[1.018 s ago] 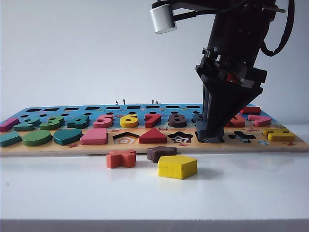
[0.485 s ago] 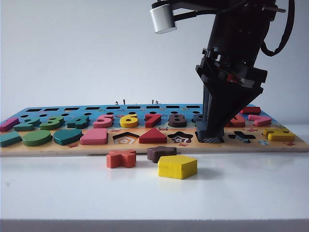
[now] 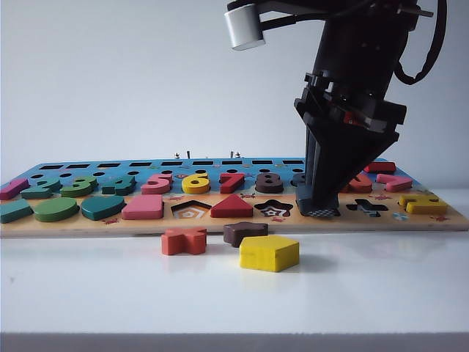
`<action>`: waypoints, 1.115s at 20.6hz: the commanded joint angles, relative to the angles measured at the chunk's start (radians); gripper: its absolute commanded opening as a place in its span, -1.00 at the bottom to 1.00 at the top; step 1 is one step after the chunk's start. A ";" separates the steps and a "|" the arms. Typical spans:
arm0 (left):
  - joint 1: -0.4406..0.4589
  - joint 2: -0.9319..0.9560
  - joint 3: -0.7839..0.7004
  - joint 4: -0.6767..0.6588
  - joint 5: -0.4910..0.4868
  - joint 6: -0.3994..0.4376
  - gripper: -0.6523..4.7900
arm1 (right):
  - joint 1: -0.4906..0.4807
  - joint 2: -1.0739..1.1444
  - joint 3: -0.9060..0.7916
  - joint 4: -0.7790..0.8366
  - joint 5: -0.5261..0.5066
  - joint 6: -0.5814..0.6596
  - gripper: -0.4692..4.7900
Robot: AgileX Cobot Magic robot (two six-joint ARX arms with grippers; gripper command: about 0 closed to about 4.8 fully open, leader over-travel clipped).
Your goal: Insert the cube into the slot.
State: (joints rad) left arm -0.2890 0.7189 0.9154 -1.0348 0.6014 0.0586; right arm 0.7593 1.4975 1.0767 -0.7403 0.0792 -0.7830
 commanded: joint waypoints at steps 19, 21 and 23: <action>-0.001 -0.001 0.005 0.016 0.008 0.004 -0.70 | 0.001 0.007 0.002 0.029 0.052 -0.003 -0.40; -0.001 -0.001 0.005 0.016 0.008 0.004 -0.70 | 0.001 0.008 0.002 0.029 0.052 -0.003 -0.37; -0.001 -0.001 0.005 0.016 0.008 0.004 -0.70 | 0.001 0.008 0.002 0.029 0.052 -0.003 -0.34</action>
State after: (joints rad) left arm -0.2890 0.7189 0.9154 -1.0348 0.6014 0.0586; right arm 0.7593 1.5074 1.0756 -0.7284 0.1280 -0.7830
